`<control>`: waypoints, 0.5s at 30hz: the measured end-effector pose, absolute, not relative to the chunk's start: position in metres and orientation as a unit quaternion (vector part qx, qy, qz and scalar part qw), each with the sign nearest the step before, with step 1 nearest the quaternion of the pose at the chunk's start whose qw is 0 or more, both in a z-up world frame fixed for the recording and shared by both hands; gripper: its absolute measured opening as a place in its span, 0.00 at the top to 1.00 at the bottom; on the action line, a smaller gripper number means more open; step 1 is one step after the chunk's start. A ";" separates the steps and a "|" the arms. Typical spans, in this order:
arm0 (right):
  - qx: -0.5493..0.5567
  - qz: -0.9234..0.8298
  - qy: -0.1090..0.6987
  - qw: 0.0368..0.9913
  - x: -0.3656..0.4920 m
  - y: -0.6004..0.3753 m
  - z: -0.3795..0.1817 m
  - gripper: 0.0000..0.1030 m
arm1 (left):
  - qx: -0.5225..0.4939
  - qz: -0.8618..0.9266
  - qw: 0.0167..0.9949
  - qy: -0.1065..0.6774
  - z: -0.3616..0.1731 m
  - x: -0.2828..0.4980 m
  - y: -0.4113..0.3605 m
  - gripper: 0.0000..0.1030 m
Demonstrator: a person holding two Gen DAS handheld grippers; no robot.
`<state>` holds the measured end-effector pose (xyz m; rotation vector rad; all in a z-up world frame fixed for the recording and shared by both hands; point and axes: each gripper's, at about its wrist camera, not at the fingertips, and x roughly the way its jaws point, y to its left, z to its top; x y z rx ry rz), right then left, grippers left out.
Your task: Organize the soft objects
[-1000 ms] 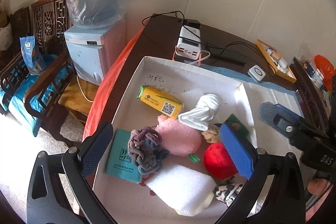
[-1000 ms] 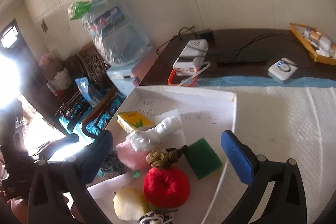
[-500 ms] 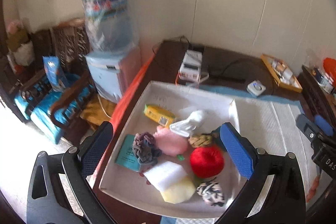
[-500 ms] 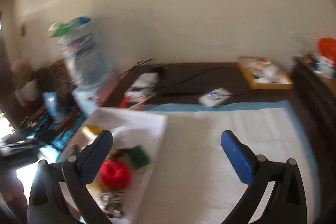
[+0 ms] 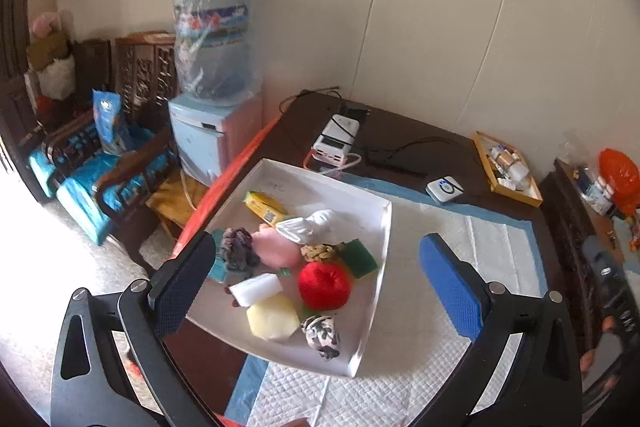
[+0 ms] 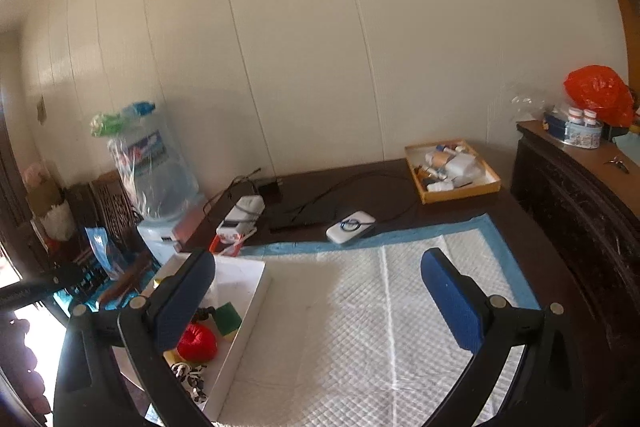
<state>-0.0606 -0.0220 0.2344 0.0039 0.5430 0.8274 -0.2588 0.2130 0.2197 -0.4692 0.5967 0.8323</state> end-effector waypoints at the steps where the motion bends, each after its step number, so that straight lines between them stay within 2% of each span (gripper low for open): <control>1: 0.010 0.398 0.255 0.881 -0.060 -0.030 0.239 0.00 | -0.219 0.397 0.846 0.282 0.223 -0.259 0.208 0.00; 10: 0.038 0.420 0.225 0.879 -0.065 -0.059 0.255 0.00 | -0.146 0.456 0.832 0.278 0.249 -0.259 0.166 0.00; 15: 0.029 0.428 0.254 0.867 -0.067 -0.059 0.240 0.00 | -0.142 0.457 0.836 0.269 0.251 -0.266 0.150 0.00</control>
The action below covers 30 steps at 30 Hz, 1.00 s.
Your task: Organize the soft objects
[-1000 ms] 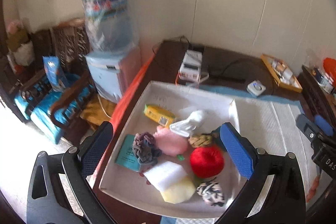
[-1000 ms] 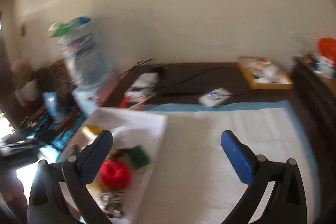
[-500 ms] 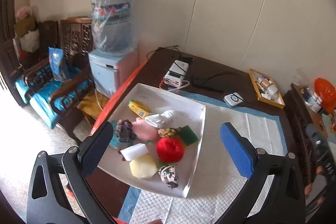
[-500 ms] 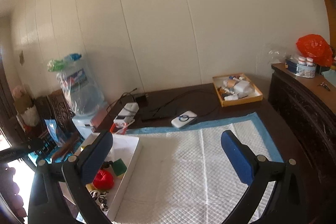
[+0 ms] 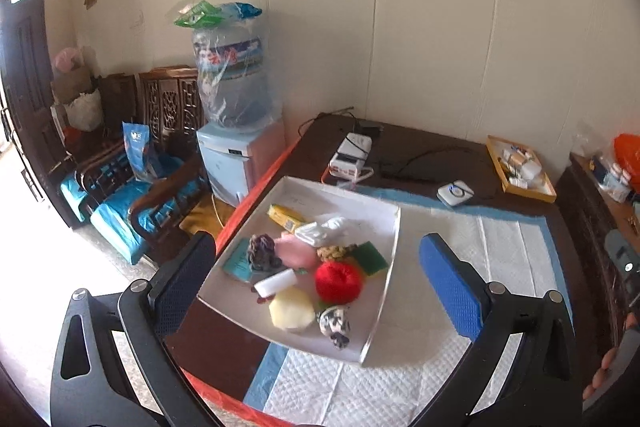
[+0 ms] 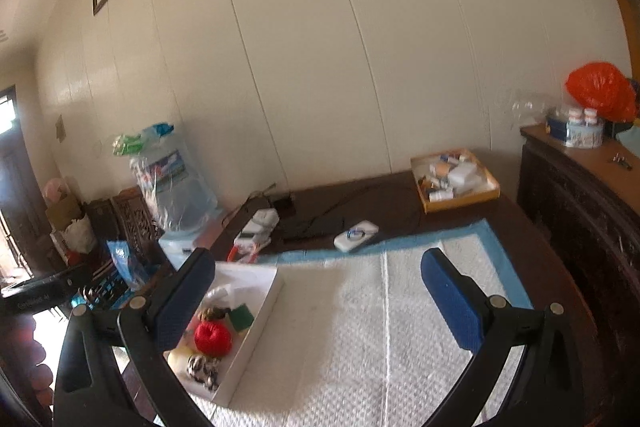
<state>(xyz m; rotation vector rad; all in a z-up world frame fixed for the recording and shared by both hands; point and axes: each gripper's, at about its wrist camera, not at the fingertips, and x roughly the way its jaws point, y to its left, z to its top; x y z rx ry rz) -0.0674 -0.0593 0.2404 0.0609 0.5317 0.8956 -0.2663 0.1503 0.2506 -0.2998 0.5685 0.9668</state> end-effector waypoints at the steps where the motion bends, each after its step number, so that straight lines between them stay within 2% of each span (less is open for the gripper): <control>1: 0.029 0.431 0.264 0.863 -0.069 -0.059 0.236 0.00 | -0.147 0.453 0.838 0.266 0.250 -0.268 0.149 0.00; 11: 0.008 0.442 0.268 0.856 -0.086 -0.054 0.229 0.00 | -0.129 0.449 0.827 0.312 0.230 -0.263 0.141 0.00; 30: -0.011 0.452 0.290 0.843 -0.098 -0.033 0.213 0.00 | -0.155 0.448 0.817 0.328 0.207 -0.265 0.162 0.00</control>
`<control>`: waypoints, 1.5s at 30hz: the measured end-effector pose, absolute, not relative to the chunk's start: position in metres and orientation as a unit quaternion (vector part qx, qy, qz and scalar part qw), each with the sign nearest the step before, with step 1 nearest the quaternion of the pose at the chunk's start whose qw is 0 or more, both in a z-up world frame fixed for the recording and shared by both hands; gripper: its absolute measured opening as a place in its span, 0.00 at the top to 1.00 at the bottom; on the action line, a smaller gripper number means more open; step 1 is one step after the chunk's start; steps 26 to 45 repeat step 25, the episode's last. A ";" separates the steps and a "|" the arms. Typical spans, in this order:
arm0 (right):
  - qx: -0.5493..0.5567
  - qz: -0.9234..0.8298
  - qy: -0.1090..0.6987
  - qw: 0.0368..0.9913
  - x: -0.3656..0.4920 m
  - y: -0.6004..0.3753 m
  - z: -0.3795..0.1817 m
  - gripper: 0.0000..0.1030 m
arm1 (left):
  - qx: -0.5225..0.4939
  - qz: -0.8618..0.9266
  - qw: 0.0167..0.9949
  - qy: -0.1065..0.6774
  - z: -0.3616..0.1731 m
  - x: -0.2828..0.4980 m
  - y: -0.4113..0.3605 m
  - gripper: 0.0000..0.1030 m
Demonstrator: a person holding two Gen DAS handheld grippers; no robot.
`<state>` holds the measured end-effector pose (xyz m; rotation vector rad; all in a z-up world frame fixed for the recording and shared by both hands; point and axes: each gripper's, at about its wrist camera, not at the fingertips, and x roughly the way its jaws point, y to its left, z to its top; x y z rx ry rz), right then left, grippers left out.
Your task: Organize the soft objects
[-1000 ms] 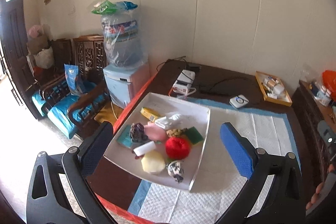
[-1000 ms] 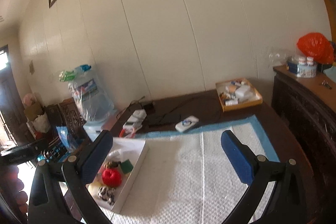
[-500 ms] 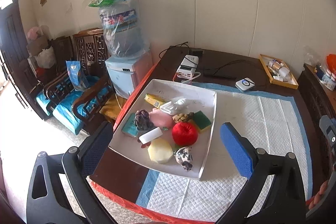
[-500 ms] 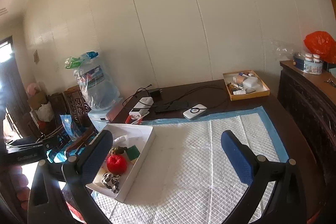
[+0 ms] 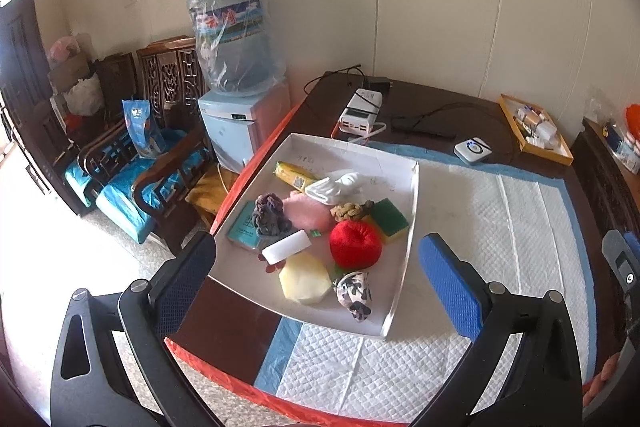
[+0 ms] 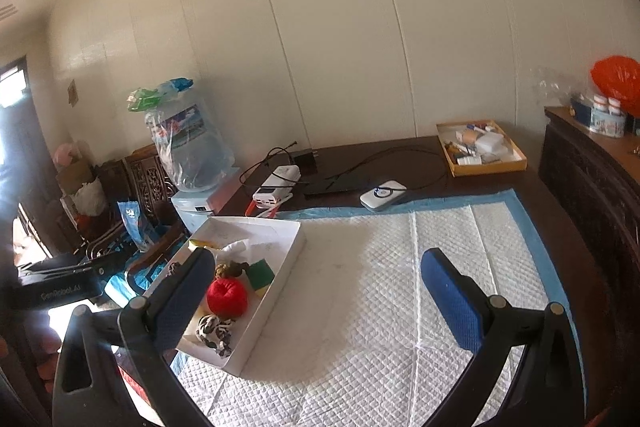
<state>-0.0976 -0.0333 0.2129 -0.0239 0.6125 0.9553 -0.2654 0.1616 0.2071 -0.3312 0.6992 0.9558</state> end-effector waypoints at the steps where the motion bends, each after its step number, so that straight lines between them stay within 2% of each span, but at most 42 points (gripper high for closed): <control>1: -0.010 0.452 0.292 0.843 -0.097 -0.033 0.212 0.00 | -0.157 0.447 0.817 0.330 0.206 -0.265 0.162 0.00; 45: -0.005 0.445 0.296 0.845 -0.100 -0.026 0.207 0.00 | -0.165 0.423 0.823 0.341 0.196 -0.260 0.170 0.00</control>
